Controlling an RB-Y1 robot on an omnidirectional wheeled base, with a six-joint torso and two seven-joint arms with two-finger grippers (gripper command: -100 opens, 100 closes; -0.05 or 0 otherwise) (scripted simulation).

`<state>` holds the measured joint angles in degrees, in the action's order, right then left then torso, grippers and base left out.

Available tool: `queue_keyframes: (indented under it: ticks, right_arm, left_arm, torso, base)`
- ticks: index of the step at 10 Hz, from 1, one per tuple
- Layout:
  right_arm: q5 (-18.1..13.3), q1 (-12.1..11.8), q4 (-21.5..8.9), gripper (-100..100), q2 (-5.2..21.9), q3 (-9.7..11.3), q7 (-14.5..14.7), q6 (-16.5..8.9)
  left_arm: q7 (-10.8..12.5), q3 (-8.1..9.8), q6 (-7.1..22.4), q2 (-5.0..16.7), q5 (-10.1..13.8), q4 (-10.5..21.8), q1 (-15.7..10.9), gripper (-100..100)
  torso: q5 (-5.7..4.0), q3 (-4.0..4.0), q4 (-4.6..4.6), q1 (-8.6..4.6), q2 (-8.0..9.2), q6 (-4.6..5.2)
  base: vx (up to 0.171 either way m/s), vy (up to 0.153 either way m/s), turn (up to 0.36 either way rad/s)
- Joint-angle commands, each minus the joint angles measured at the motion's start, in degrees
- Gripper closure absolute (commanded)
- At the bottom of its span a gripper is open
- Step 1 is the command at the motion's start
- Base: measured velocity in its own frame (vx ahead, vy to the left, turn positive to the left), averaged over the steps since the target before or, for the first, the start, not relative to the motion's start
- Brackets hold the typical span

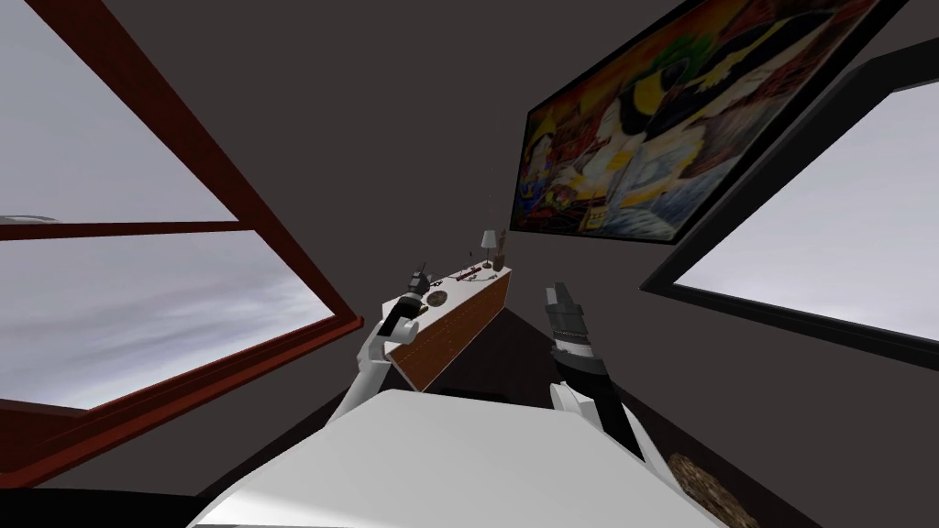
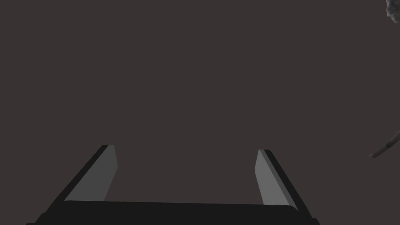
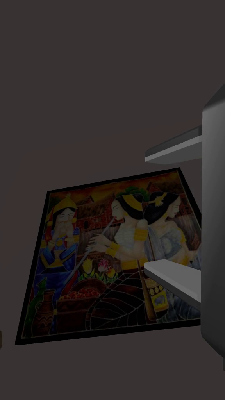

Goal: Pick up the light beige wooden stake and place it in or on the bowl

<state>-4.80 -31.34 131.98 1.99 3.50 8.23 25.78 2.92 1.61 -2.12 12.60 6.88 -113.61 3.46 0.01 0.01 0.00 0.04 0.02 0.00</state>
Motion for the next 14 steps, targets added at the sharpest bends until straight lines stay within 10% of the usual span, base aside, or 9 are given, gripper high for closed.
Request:
queue_keyframes:
  ticks: [1,14]
  right_arm:
    - [0.0,0.0,0.0,0,0.0,0.0,0.0,0.0]
    - [0.0,0.0,0.0,0,0.0,0.0,0.0,0.0]
  left_arm:
    - [0.5,0.14,2.9,0.0,0.3,0.8,-1.2,-100]
    - [5.1,2.32,21.3,2.0,4.0,11.8,-10.1,-100]
  torso:
    - [0.0,0.0,0.0,0.0,0.0,0.0]
    - [0.01,-0.02,-0.01,0.02,-0.05,-0.04]
  base:
    - [-0.019,0.01,-0.052]
    - [-0.007,0.008,-0.038]
